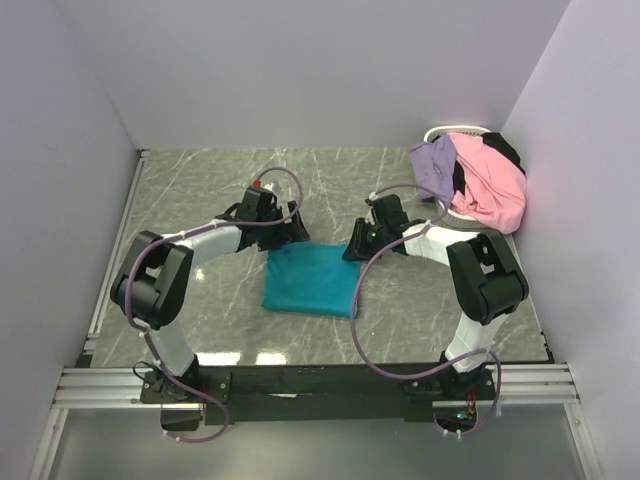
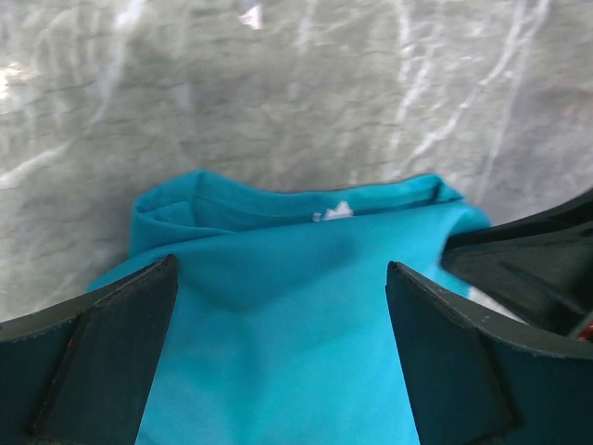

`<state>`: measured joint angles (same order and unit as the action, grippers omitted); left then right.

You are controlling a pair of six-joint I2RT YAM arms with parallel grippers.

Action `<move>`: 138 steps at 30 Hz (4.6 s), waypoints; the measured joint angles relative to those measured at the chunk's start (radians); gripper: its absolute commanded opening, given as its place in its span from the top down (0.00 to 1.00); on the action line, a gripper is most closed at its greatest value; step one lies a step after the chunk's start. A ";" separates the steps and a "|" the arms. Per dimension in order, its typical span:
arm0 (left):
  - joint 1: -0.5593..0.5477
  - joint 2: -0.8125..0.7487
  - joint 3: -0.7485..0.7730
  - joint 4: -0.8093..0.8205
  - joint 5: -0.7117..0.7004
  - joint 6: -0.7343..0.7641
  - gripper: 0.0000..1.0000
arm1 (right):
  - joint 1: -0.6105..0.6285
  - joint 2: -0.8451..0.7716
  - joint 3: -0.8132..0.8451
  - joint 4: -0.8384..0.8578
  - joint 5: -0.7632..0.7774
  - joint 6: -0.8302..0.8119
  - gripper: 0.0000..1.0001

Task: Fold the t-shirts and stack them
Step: Fold the tshirt, then neatly place the folded tshirt to the corner

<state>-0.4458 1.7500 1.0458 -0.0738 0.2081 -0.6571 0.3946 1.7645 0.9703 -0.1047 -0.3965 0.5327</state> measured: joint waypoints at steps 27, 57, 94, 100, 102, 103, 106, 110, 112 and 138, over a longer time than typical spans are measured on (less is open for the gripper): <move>0.056 -0.278 0.001 -0.016 0.062 0.113 0.01 | -0.050 -0.214 0.000 -0.047 0.016 -0.080 0.56; 0.040 0.015 -0.018 -0.044 0.018 0.062 0.01 | 0.028 -0.248 -0.038 -0.090 -0.009 -0.070 0.54; -0.055 -0.408 -0.457 -0.043 0.082 -0.085 0.01 | 0.256 -0.306 -0.365 -0.045 -0.013 0.149 0.53; -0.059 -0.528 -0.455 -0.100 0.044 -0.087 0.00 | 0.260 -0.405 -0.371 -0.110 0.089 0.158 0.36; -0.060 -0.582 -0.437 -0.137 0.011 -0.088 0.01 | 0.260 -0.493 -0.368 -0.151 0.136 0.155 0.33; -0.060 -0.607 -0.421 -0.159 -0.012 -0.088 0.01 | 0.260 -0.550 -0.365 -0.174 0.164 0.153 0.32; -0.060 -0.657 -0.366 -0.208 -0.097 -0.088 0.00 | 0.260 -0.653 -0.335 -0.222 0.230 0.150 0.30; -0.060 -0.666 -0.341 -0.230 -0.174 -0.089 0.01 | 0.255 -0.656 -0.294 -0.233 0.289 0.142 0.30; -0.060 -0.650 -0.341 -0.241 -0.188 -0.090 0.01 | 0.247 -0.610 -0.281 -0.230 0.309 0.134 0.30; -0.060 -0.566 -0.317 -0.253 -0.206 -0.089 0.01 | 0.054 -0.011 -0.004 -0.014 0.100 0.039 0.27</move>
<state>-0.5056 1.1835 0.7292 -0.3271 0.0025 -0.7456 0.4488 1.7538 0.9665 -0.1188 -0.2962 0.5720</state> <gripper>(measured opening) 0.995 0.731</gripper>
